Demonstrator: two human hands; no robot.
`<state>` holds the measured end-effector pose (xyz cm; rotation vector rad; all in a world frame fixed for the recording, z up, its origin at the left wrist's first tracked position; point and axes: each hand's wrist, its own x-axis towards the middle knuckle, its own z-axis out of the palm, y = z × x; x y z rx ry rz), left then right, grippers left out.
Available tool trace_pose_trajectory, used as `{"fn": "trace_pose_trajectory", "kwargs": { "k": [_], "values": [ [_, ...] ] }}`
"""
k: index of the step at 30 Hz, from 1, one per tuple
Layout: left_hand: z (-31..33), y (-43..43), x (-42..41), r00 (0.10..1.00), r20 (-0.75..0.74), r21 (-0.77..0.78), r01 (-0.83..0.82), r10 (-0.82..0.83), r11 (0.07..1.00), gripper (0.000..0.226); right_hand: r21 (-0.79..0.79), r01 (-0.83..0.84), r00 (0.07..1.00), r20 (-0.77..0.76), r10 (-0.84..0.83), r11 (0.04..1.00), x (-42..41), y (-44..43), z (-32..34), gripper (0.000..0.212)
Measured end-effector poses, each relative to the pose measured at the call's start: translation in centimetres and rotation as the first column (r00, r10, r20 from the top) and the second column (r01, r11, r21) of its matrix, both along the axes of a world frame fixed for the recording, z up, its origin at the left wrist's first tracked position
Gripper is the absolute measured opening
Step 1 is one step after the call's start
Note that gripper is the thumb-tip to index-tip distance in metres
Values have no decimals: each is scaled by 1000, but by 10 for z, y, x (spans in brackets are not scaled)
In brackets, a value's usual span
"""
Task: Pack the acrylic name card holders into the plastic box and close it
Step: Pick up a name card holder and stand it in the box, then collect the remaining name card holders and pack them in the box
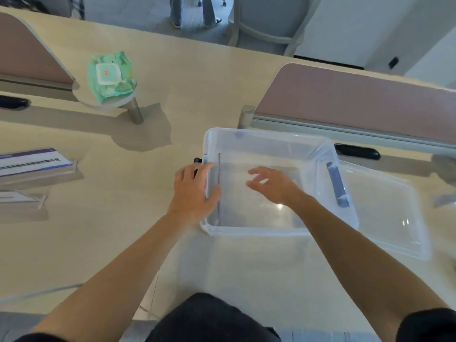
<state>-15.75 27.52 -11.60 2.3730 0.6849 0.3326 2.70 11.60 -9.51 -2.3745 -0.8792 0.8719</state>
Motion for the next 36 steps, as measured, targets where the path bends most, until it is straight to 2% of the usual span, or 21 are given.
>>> {"fn": "trace_pose_trajectory", "kwargs": {
  "k": [6, 8, 11, 16, 21, 27, 36],
  "values": [
    [19, -41, 16, 959, 187, -53, 226, -213, 973, 50, -129, 175, 940, 318, -126, 976, -27, -100, 68, 26],
    [22, -61, 23, 943, 187, -99, 298, -277, 949, 44, -149, 243, 914, 365, -175, 958, -40, -132, 88, 24],
    [30, -90, 36, 915, 156, -114, 390, -371, 914, 33, -99, 340, 866, 421, -270, 935, -54, -176, 108, 21],
    [45, -140, 61, 841, 151, -125, 537, -519, 834, 38, -40, 490, 762, 505, -406, 871, -71, -244, 119, 15],
    [60, -205, 92, 775, 134, -168, 632, -618, 756, 30, 17, 597, 673, 533, -512, 802, -74, -324, 117, 13],
    [71, -309, 132, 712, 88, -238, 694, -697, 679, 18, 33, 653, 682, 407, -607, 757, -53, -444, 105, 16],
    [79, -439, 191, 645, 26, -229, 748, -764, 623, 11, 57, 711, 638, 366, -677, 701, -18, -588, 88, 20]
  ]
}}
